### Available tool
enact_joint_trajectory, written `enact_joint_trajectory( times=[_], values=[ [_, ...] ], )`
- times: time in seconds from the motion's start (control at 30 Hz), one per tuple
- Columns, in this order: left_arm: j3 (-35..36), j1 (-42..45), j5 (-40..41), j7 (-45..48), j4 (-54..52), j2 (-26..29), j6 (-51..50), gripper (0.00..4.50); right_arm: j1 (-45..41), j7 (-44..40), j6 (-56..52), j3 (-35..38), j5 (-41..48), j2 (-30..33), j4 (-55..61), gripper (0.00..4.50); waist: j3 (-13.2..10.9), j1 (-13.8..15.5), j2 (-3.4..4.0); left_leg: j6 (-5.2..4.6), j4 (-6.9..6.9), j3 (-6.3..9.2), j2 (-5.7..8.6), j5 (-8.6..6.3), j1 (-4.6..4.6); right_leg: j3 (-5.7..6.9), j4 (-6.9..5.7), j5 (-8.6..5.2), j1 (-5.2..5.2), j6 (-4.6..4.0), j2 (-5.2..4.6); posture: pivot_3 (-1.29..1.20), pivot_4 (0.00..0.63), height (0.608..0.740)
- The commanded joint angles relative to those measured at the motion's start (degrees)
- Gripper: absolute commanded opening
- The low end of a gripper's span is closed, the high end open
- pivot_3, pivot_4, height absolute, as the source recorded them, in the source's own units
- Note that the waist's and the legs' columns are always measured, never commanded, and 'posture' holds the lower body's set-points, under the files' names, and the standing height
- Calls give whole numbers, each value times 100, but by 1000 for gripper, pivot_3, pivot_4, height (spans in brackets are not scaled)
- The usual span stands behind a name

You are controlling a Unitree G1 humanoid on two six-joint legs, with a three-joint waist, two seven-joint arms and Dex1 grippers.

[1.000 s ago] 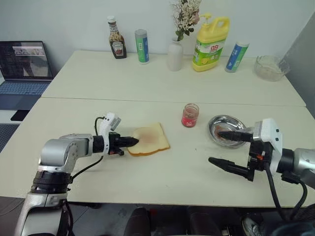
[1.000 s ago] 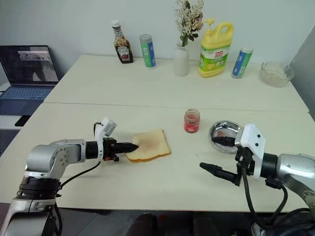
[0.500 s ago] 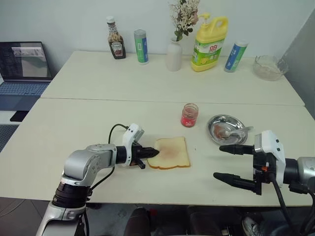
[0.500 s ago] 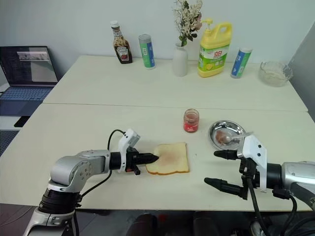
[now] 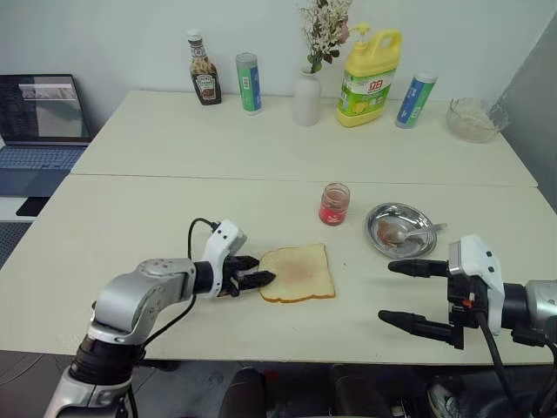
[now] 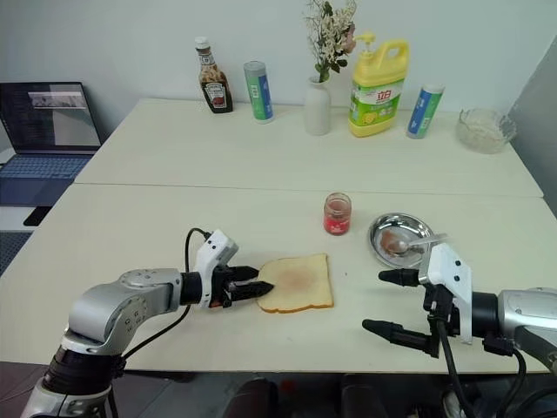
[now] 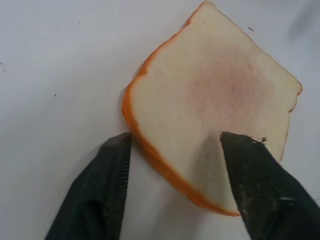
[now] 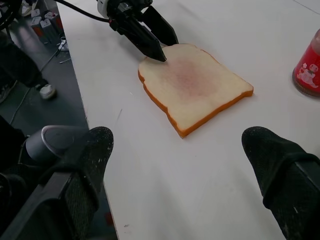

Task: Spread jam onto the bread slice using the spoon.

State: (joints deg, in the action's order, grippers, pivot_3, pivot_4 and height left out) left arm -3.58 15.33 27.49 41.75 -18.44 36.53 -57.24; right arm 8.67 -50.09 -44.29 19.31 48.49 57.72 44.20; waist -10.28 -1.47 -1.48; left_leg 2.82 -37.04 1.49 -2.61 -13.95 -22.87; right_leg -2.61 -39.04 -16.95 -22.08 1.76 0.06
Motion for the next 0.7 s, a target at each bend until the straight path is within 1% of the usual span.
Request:
enact_joint_trajectory(
  times=[0.03, 0.07, 0.13, 0.27, 0.3, 0.4, 0.5, 0.6, 0.7],
  values=[
    [26, -184, -514, -4, -306, 455, 810, 4085, 14, -56, 67, 109, 18, 41, 121, 4500, 0, -1, 0, 0, 0, 0, -1, 0, 1, -1, 0, 0, 0, 0, 0, 0, 150, 740],
    [80, -283, -698, -1, -326, 624, 1091, 4085, 30, -53, 86, 137, 1, 30, 116, 4500, 0, -8, 0, 0, 1, -1, -1, 0, 1, -1, 0, 0, 0, 0, 1, 0, 150, 740],
    [322, -435, -799, 12, -348, 818, 1452, 4085, 72, -34, 156, 171, -53, -30, 93, 4500, 0, -6, 0, 0, 6, -3, -4, 0, 3, -5, 2, 0, -2, -2, 1, 0, 150, 740],
    [722, -509, -856, 155, -302, 905, 2271, 4085, 57, 42, 298, 90, -198, -129, 13, 4500, -1, 9, -4, 0, 1, -4, -2, 0, -1, -2, 3, -1, -2, -2, -1, 0, 150, 740],
    [777, -495, -821, 230, -298, 887, 2455, 4443, 41, 64, 331, 83, -224, -160, -6, 4500, -1, 18, -4, 0, 1, -4, -1, 0, -1, -2, 5, -1, -1, -2, -2, 0, 150, 740],
    [899, -410, -500, 634, -546, 868, 2787, 4485, 58, 180, 458, 179, -336, -341, -102, 4500, -1, 23, -4, 0, 1, -8, 0, 0, -1, -4, 5, -1, -1, -2, -3, 0, 150, 740],
    [888, -224, -230, 1222, -840, 1079, 3032, 4485, 125, 529, 713, 407, -489, -771, -244, 4500, -3, 25, -9, 0, 2, -5, -2, 0, -4, 0, 5, -1, -2, -2, -2, 0, 150, 740],
    [718, -11, -27, 1979, -989, 1499, 3076, 4485, 391, 924, 922, 799, -569, -1356, -349, 4500, -1, 25, -6, 0, 3, -4, -3, 0, -4, 1, 5, -1, -2, -2, 2, 0, 150, 740],
    [638, 86, 20, 2171, -1001, 1616, 3124, 4485, 502, 1133, 910, 961, -528, -1587, -350, 4500, 2, 0, 6, 0, 6, -14, -2, 0, 2, -9, 4, -2, -2, -2, 0, 0, 150, 740]
  ],
)
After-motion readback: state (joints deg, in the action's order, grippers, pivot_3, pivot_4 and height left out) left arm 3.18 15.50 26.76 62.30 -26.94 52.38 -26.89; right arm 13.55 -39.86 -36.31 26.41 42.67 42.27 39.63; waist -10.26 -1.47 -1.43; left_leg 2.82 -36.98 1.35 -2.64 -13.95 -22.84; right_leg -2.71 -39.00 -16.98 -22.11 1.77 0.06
